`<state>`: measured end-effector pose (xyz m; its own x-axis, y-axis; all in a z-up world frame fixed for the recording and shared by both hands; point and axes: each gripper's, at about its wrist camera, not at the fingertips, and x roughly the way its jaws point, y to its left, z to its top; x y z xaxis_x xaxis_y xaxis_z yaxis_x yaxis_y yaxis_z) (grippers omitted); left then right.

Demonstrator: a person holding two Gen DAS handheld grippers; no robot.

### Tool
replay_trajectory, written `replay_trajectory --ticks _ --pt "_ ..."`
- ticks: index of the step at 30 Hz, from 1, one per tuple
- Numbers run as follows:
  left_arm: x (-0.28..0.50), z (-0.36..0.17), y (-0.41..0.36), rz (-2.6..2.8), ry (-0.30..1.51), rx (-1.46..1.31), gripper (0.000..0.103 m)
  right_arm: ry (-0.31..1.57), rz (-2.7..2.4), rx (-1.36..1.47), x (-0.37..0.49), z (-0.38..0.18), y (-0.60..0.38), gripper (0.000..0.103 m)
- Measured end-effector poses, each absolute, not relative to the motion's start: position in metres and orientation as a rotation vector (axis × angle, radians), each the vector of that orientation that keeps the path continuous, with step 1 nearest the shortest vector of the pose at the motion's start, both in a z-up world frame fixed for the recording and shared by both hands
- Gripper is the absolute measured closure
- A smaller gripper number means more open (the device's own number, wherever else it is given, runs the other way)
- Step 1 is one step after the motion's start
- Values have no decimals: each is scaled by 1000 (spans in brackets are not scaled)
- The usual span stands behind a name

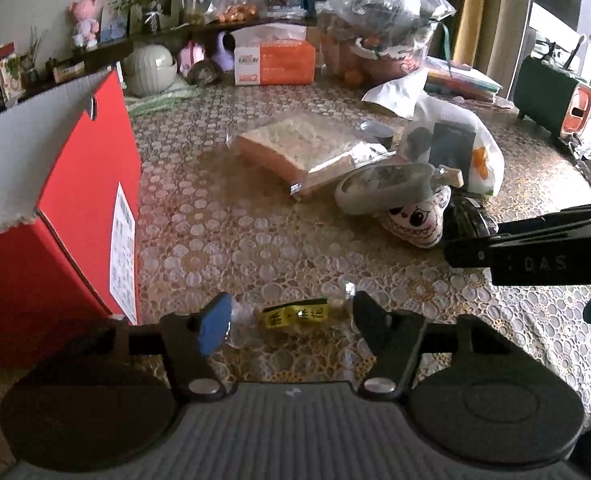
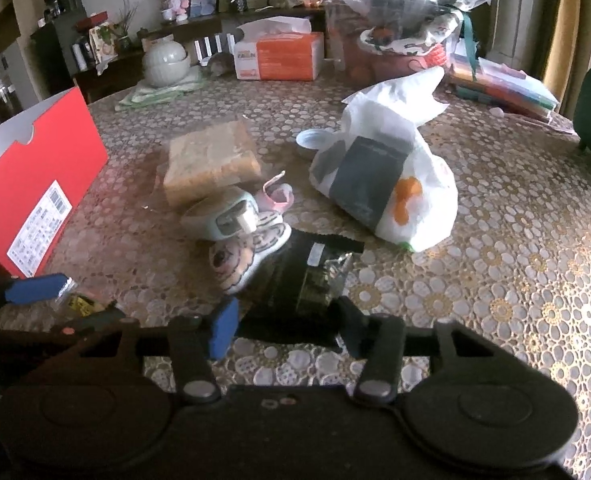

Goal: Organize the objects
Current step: 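Grasp the yellow packet with the left gripper while the right grasps the black bag, then lift the yellow packet and black bag with both grippers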

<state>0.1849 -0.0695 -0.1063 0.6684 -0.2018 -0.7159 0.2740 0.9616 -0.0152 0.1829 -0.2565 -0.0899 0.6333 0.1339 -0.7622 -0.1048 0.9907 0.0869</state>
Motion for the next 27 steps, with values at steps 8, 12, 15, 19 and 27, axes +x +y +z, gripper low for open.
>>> replay_trajectory --ticks 8,12,15,19,27 --pt "178 -103 -65 -258 809 88 41 874 122 70 167 -82 -264 55" --pt "172 -99 -59 -254 822 46 42 868 134 103 152 -75 -268 55" --pt "165 -94 -56 -254 815 32 43 858 162 109 138 -66 -265 55" --pt "156 -85 -53 -264 799 22 48 840 199 97 121 -54 -257 55" --pt "144 -76 -42 -263 783 18 57 810 221 72 96 -36 -248 55"
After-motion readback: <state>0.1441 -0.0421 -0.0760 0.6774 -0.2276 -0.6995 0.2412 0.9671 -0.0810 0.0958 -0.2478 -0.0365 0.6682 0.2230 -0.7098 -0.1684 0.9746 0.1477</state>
